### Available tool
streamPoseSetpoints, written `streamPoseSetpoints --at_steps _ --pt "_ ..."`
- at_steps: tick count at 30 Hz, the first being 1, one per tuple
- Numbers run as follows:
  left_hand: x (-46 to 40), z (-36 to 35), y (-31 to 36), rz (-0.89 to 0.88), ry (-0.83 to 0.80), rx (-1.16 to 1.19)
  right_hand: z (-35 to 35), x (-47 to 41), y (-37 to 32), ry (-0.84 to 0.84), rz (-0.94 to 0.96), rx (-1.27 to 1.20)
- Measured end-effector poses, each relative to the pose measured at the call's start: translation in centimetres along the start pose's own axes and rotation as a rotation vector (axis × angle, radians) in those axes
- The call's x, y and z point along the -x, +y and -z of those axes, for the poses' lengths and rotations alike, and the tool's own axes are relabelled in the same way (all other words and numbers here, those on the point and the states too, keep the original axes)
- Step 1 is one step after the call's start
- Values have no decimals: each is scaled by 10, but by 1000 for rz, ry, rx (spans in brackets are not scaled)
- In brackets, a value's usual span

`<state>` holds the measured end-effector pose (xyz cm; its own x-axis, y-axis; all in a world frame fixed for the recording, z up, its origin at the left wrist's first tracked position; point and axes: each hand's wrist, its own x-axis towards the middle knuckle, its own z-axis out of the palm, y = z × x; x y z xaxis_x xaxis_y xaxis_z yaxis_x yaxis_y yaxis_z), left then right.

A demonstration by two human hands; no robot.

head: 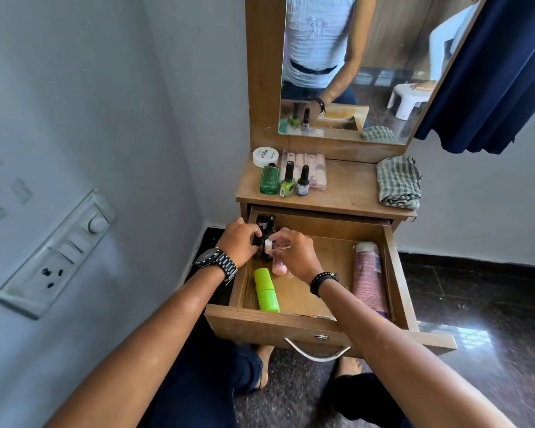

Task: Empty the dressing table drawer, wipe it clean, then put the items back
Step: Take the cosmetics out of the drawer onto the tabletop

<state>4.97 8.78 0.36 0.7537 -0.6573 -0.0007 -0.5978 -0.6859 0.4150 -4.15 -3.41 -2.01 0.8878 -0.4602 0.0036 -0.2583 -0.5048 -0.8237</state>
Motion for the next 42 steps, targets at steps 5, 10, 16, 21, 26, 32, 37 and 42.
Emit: streamPoseSetpoints --at_steps 5,10,16,21,26,32,37,42 --pt "-4 -5 2 1 9 -61 -5 0 1 4 11 39" --pt "-4 -9 3 2 13 -91 -6 0 1 21 -5 20" --pt "3 -3 5 -19 45 -83 14 9 0 81 18 -79" --pt "9 18 25 -84 89 -45 52 12 -4 127 62 -118" --pt "7 35 62 -202 113 34 94 9 -6 184 53 -124" --pt "-19 52 107 -390 185 70 134 -8 -12 315 46 -101" --pt "-52 66 126 -361 314 -173 149 -28 -15 354 67 -57" --pt "-74 66 129 -304 328 -306 146 -48 -20 370 67 -2"
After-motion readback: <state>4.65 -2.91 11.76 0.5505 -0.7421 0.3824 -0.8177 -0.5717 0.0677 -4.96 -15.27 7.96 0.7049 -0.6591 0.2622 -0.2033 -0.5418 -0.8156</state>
